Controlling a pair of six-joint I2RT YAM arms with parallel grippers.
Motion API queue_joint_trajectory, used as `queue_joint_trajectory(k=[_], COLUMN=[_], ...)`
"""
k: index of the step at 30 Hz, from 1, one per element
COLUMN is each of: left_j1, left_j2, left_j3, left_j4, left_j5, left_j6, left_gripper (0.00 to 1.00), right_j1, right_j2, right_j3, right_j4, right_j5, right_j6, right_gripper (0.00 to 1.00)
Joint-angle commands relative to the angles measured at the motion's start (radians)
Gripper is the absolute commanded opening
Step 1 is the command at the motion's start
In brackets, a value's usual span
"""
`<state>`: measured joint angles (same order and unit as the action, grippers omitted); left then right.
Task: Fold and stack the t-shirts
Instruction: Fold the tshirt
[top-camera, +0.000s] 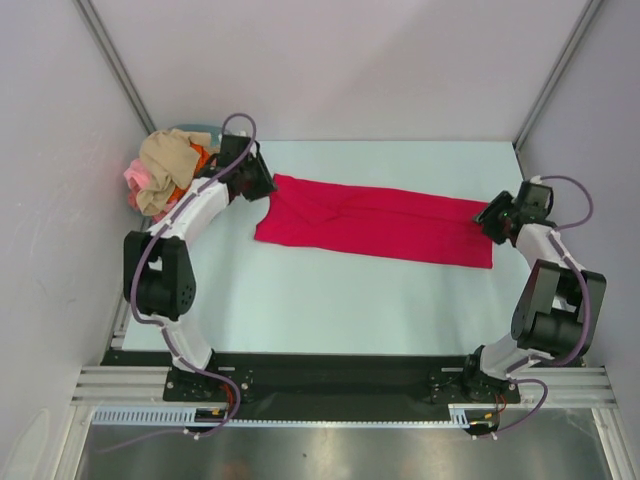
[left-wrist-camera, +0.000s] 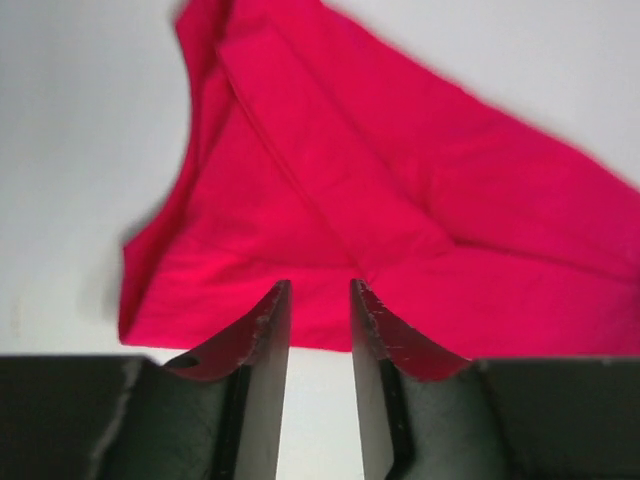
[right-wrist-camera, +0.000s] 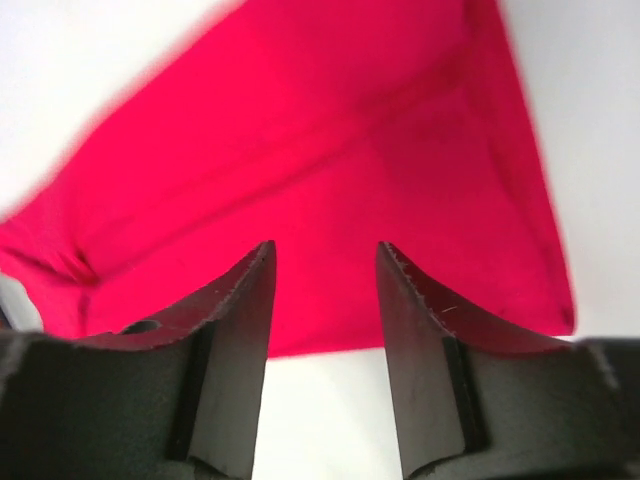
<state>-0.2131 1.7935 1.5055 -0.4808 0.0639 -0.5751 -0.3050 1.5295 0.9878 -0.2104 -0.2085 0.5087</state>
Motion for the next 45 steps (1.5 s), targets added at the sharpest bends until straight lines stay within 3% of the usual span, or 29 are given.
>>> queue_joint_trajectory(k=[1,6,11,15,20,26,31,36,45], left_j1=[-0.017,-0.020,0.001,0.014,0.014,-0.006,-0.014,0.003,0.034], left_j2=[0.038,0.128,0.208,0.228,0.198,0.096,0.102,0.174,0.190], left_j3=[-0.096,-0.093,-0.108,-0.130,-0.125,-0.134,-0.123,-0.123,-0.157], left_j4=[0.110,0.122,0.107,0.099,0.070,0.068,0.073,0.074,0.062], left_j5=[0.131,0.100,0.038,-0.053,-0.061,-0.023,0.007,0.027,-0.015], left_j6=[0.015,0.021,-0.012,0.003,0.018,0.012,0.009,0.017,0.012], left_gripper=[0.33,0.27,0.24,0.23,0.21,0.23,0.24,0.23,0.21], right_j1=[0.038,0.037,-0.003,-0.083,-0.108,-0.077,-0.072,-0.100,-0.207], right_j2=[0.053,0.109,0.158,0.152,0.092,-0.046,-0.025,0.058,-0.006], right_j3=[-0.031,-0.054,-0.089,-0.156,-0.193,-0.163,-0.158,-0.225,-0.350], right_j4=[0.046,0.075,0.033,0.040,0.026,-0.046,0.002,0.121,0.057], right_j5=[-0.081,-0.083,0.032,0.076,0.135,0.101,-0.014,-0.157,-0.065], right_j6=[-0.036,-0.050,-0.033,-0.021,-0.039,-0.024,0.030,0.076,0.010], right_gripper=[0.47,0.40,0.34,0.30,0.30,0.31,0.29,0.09,0.04])
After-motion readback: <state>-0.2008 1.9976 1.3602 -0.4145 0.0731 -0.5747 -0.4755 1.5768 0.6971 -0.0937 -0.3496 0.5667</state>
